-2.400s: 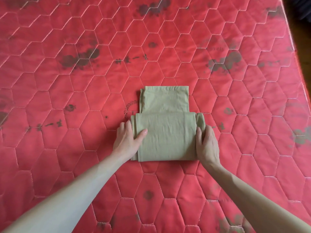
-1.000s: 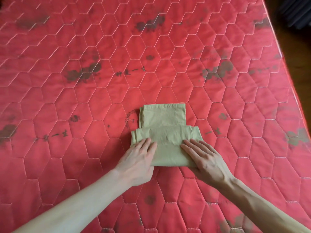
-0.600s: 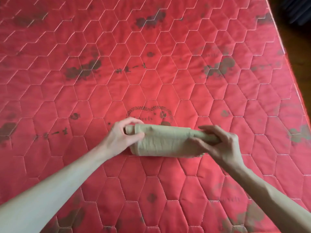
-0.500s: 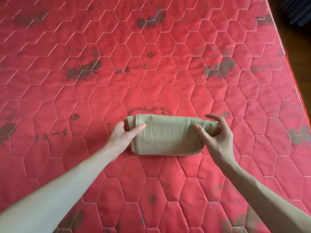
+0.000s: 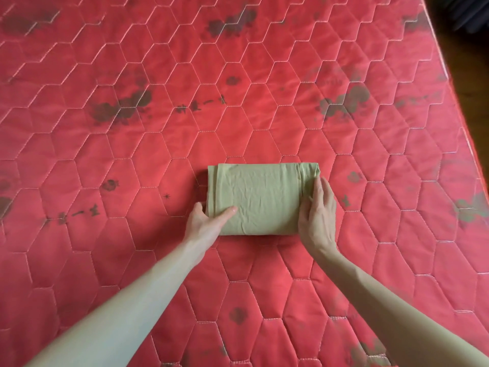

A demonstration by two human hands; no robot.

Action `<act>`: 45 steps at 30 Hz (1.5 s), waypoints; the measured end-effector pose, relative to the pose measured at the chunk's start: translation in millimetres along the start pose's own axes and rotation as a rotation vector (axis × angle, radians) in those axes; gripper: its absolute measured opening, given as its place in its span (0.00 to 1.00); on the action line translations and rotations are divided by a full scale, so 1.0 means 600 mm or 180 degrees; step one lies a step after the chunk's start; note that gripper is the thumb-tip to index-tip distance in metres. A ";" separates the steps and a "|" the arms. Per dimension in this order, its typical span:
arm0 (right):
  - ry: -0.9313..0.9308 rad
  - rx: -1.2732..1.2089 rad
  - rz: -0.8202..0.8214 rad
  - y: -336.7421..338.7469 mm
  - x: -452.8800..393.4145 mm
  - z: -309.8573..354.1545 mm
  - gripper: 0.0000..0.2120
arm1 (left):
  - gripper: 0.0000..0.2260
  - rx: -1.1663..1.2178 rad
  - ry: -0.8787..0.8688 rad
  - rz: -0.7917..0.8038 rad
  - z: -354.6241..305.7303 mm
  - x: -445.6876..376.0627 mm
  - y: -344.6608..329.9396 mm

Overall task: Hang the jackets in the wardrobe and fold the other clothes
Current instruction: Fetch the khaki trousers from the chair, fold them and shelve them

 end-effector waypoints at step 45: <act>-0.0613 -0.2156 0.1027 0.132 0.037 0.262 0.27 | 0.30 0.1081 0.0121 0.1172 -0.087 0.211 0.143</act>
Point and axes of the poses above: each hand's wrist, its own x-axis away from the middle knuckle, its own y-axis out of the back of the hand, z = x × y, the point moved 8 cm from there along -x, towards the middle knuckle, and after that the axes turned 13 degrees about -x, right-handed, at the moved point
